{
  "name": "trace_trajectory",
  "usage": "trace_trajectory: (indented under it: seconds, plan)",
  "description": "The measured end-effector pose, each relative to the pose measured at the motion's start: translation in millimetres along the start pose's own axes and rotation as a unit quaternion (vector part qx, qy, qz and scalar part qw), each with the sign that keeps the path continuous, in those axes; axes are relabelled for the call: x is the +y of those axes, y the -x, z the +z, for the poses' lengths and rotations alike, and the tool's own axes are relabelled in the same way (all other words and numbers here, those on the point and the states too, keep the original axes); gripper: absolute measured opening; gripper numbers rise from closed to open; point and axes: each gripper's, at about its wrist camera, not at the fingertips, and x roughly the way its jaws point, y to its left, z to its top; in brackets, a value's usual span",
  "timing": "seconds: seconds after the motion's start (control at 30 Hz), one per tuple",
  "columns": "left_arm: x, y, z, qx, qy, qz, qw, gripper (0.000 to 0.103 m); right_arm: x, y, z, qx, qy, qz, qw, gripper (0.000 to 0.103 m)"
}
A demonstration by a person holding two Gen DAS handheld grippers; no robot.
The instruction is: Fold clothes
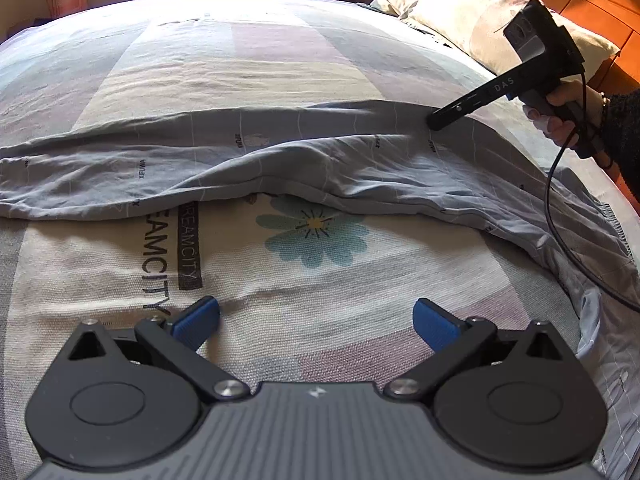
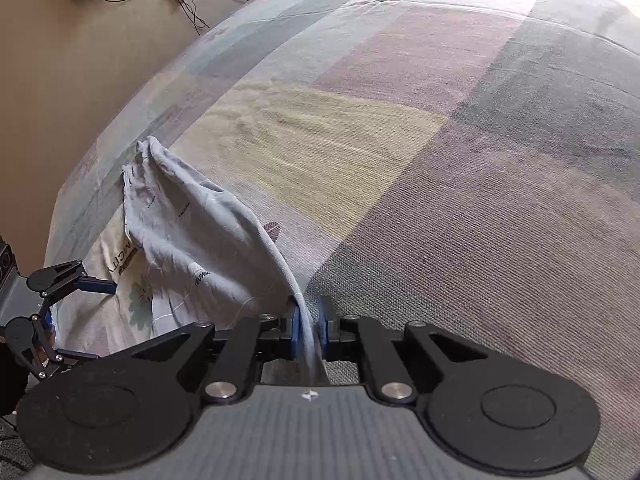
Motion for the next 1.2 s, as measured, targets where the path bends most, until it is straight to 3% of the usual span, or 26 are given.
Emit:
trace_trajectory:
  seconds: [0.17, 0.3, 0.47, 0.63, 0.77, 0.83, 0.97, 1.1, 1.13, 1.2]
  plan:
    - [-2, -1, 0, -0.001, -0.007, 0.005, 1.0000, 0.102, -8, 62, -42, -0.005, -0.023, -0.044, 0.999, 0.028]
    - [-7, -4, 1, 0.004, -0.014, 0.018, 0.9997, 0.102, -24, 111, -99, -0.007, -0.067, -0.087, 0.994, 0.031]
    - [-11, -8, 4, 0.011, -0.015, 0.034, 0.9992, 0.102, -47, 143, -153, -0.022, -0.111, -0.128, 0.985, 0.041]
    - [-15, -11, 6, 0.016, -0.012, 0.049, 0.9986, 0.102, -52, 129, -160, -0.022, -0.089, -0.140, 0.986, 0.041]
    - [-19, -12, 5, 0.019, -0.016, 0.061, 0.9978, 0.102, -44, 122, -160, -0.023, -0.048, -0.155, 0.986, 0.017]
    - [-21, -13, 5, 0.021, -0.019, 0.066, 0.9974, 0.102, -46, 126, -162, -0.036, -0.050, -0.162, 0.985, 0.017]
    - [-23, -13, 3, 0.017, -0.023, 0.072, 0.9970, 0.102, -59, 134, -173, -0.064, -0.074, -0.158, 0.983, 0.043]
    - [-24, -14, 4, 0.019, -0.026, 0.074, 0.9968, 0.102, -57, 135, -187, -0.090, -0.083, -0.145, 0.982, 0.041]
    - [-24, -14, 4, 0.019, -0.026, 0.074, 0.9967, 0.102, -53, 134, -189, -0.090, -0.075, -0.149, 0.982, 0.030]
    - [-24, -15, 4, 0.019, -0.026, 0.077, 0.9965, 0.102, -45, 132, -190, -0.087, -0.054, -0.162, 0.982, 0.025]
